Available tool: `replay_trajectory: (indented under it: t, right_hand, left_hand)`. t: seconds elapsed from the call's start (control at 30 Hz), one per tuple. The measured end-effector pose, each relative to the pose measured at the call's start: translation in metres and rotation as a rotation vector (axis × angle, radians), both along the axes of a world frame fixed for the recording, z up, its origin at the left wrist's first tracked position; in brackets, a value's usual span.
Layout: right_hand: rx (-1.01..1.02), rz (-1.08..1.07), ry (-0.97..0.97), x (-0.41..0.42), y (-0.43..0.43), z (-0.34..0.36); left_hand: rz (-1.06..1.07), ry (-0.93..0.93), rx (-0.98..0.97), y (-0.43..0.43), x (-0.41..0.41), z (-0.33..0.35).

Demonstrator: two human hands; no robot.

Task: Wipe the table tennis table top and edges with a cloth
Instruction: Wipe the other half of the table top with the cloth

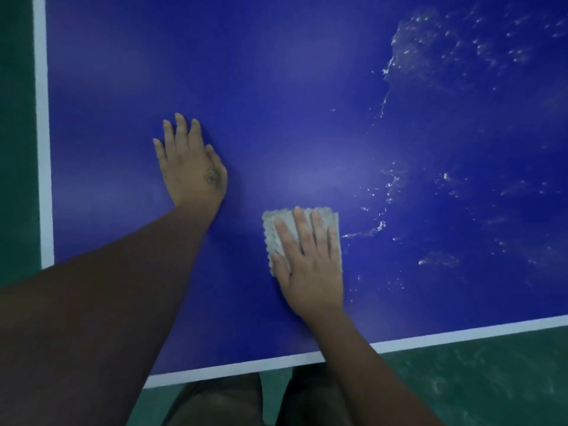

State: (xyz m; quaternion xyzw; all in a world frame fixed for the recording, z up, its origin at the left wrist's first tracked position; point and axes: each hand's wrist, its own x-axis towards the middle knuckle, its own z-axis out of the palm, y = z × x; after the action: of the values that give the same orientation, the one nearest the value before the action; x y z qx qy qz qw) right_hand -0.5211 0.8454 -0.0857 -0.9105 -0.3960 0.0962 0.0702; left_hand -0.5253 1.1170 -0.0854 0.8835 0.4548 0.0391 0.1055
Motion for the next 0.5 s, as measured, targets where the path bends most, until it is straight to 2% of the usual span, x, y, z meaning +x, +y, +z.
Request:
replay_trajectory:
  t: [0.1, 0.17, 0.3, 0.4, 0.5]
  right_hand:
    - [-0.065, -0.073, -0.028, 0.041, -0.062, -0.001]
    - [-0.112, -0.161, -0.033, 0.066, -0.096, 0.000]
    - [-0.145, -0.254, -0.050, 0.058, -0.084, 0.001]
    - [-0.048, -0.075, 0.023, 0.027, -0.033, 0.000]
    - [0.045, 0.082, 0.053, 0.039, 0.007, -0.002]
  left_hand:
    - [-0.044, -0.023, -0.005, -0.035, 0.023, -0.002]
    - [0.019, -0.016, 0.010, -0.057, 0.037, -0.006]
    - [0.095, 0.043, 0.058, -0.072, 0.048, -0.015]
    - [0.098, 0.023, 0.087, -0.070, 0.047, -0.019]
    - [0.095, 0.003, 0.118, -0.071, 0.049, -0.020]
